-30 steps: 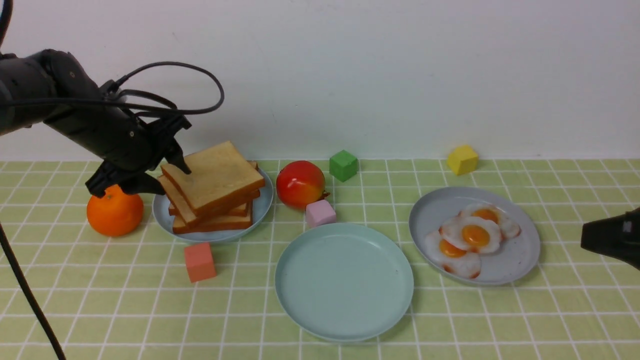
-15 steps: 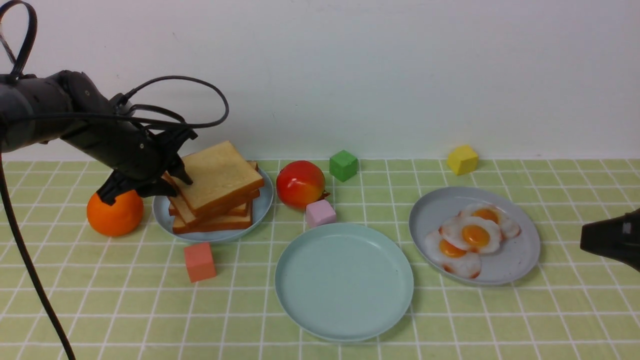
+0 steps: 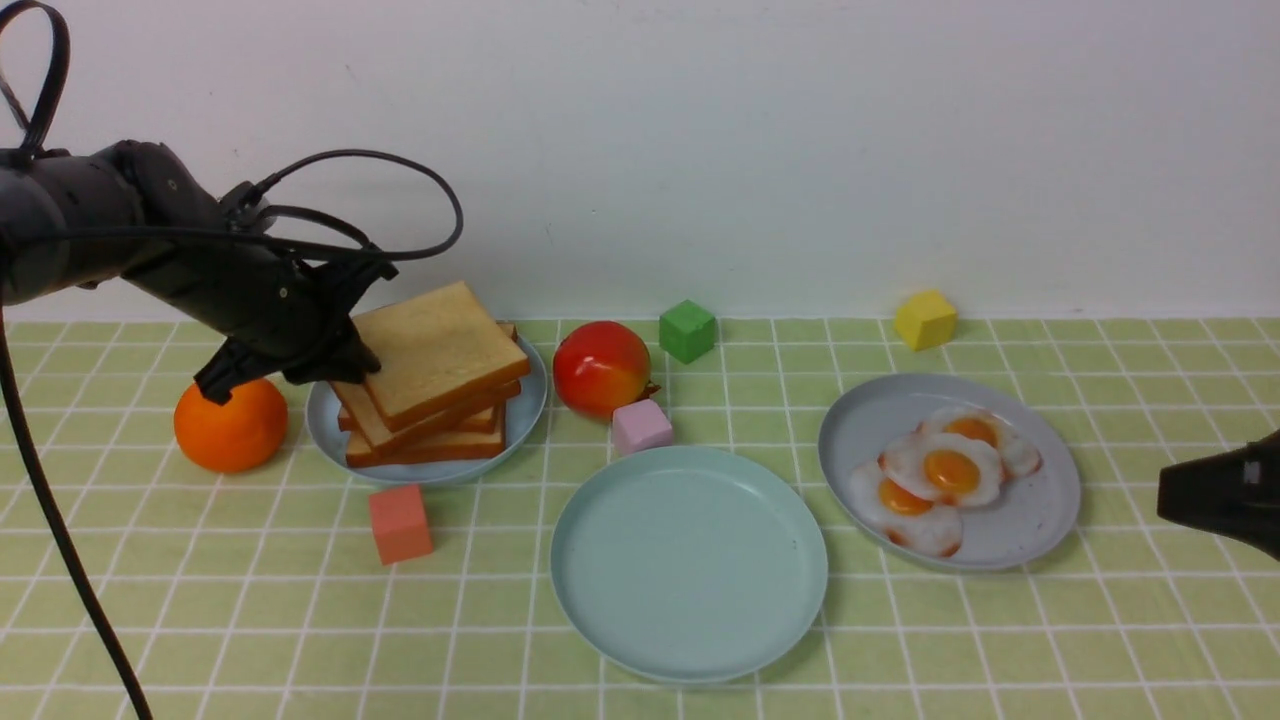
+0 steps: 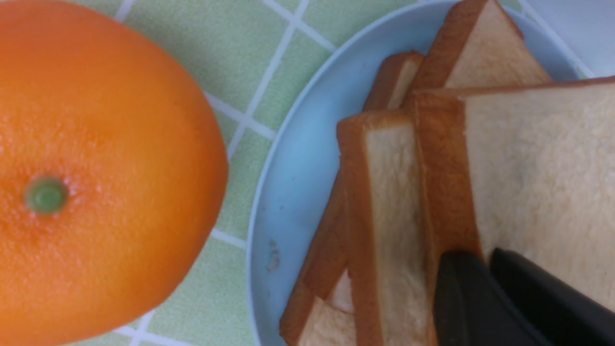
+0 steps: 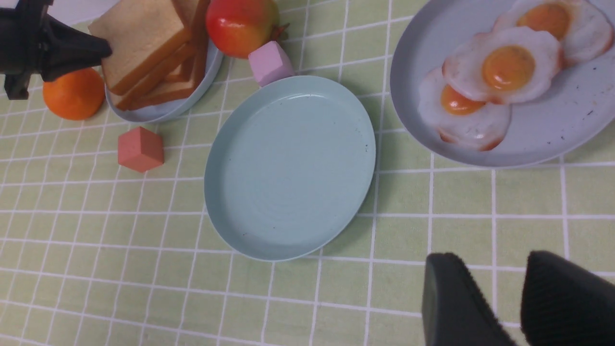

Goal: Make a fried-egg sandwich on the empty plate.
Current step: Use the left arm to grab a slice of bread, then use the left arm to put a slice of bread into the empty plate in the middle, then use the right arm to grab a fried egg

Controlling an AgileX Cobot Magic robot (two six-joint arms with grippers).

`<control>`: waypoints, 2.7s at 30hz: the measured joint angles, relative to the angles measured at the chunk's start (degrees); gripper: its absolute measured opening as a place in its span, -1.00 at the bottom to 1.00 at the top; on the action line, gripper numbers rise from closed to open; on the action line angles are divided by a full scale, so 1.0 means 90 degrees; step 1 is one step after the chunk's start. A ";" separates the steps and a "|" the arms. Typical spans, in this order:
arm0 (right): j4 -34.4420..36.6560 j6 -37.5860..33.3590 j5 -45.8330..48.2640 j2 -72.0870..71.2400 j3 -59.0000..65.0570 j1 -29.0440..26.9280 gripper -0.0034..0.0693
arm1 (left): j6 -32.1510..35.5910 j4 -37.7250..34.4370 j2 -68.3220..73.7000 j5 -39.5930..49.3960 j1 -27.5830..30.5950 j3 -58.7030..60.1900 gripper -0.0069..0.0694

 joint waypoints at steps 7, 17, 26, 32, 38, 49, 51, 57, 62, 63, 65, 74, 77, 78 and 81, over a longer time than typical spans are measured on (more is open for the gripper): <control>0.0000 0.0000 -0.0005 0.0000 0.0000 0.0000 -0.24 | 0.1335 -0.0433 -0.0553 0.0299 0.0000 0.0000 -0.83; 0.0000 0.0000 -0.0050 0.0000 0.0000 0.0000 -0.24 | 0.4609 -0.3205 -0.1063 0.1984 -0.0211 0.0597 -0.83; -0.0006 0.0000 -0.0429 0.0000 0.0000 0.0000 -0.24 | 0.5044 -0.4053 -0.0601 0.1334 -0.1108 0.1684 -0.80; -0.0058 0.0000 -0.0527 0.0000 0.0000 0.0000 -0.23 | 0.4789 -0.3987 -0.0216 0.0875 -0.1537 0.1709 -0.55; -0.0154 0.0000 -0.0662 0.0022 0.0000 0.0000 -0.14 | 0.4343 -0.3254 -0.0251 0.0942 -0.1553 0.1708 0.18; -0.0030 0.1082 -0.1804 0.1591 0.0000 0.0000 -0.07 | 0.4181 -0.2852 -0.1464 0.2418 -0.0825 0.1164 0.59; 0.0201 0.1229 -0.2031 0.1930 0.0000 0.0000 -0.03 | 0.4545 -0.3076 -0.1915 0.2663 -0.0890 0.1164 0.48; 0.1147 0.0901 -0.2037 0.3082 -0.0278 -0.0319 0.17 | 0.5228 -0.3125 -0.2902 0.2656 -0.1952 0.1328 -0.25; 0.2331 -0.0036 -0.1715 0.3914 -0.0662 -0.0883 0.28 | 0.4963 -0.2286 -0.3104 0.1895 -0.2931 0.1751 -0.80; 0.2757 -0.0385 -0.1629 0.4144 -0.0734 -0.1033 0.29 | 0.4809 -0.2051 -0.3096 0.1637 -0.3079 0.1840 -0.85; 0.3604 -0.1064 -0.1519 0.4553 -0.0824 -0.1216 0.30 | 0.4500 -0.1812 -0.3087 0.1294 -0.3169 0.1924 -0.85; 0.6432 -0.3779 -0.0984 0.5801 -0.0851 -0.1272 0.30 | 0.4214 -0.1737 -0.3087 0.0927 -0.3182 0.1947 -0.85; 0.6860 -0.4203 -0.0903 0.6054 -0.0859 -0.1272 0.30 | 0.4214 -0.1724 -0.3087 0.0934 -0.3182 0.1947 -0.85; 0.6950 -0.4299 -0.0891 0.6189 -0.0865 -0.1272 0.30 | 0.4209 -0.1704 -0.3087 0.0968 -0.3182 0.1947 -0.85; 0.6958 -0.4342 -0.0891 0.6288 -0.0865 -0.1272 0.30 | 0.4194 -0.1638 -0.3087 0.1012 -0.3182 0.1954 -0.85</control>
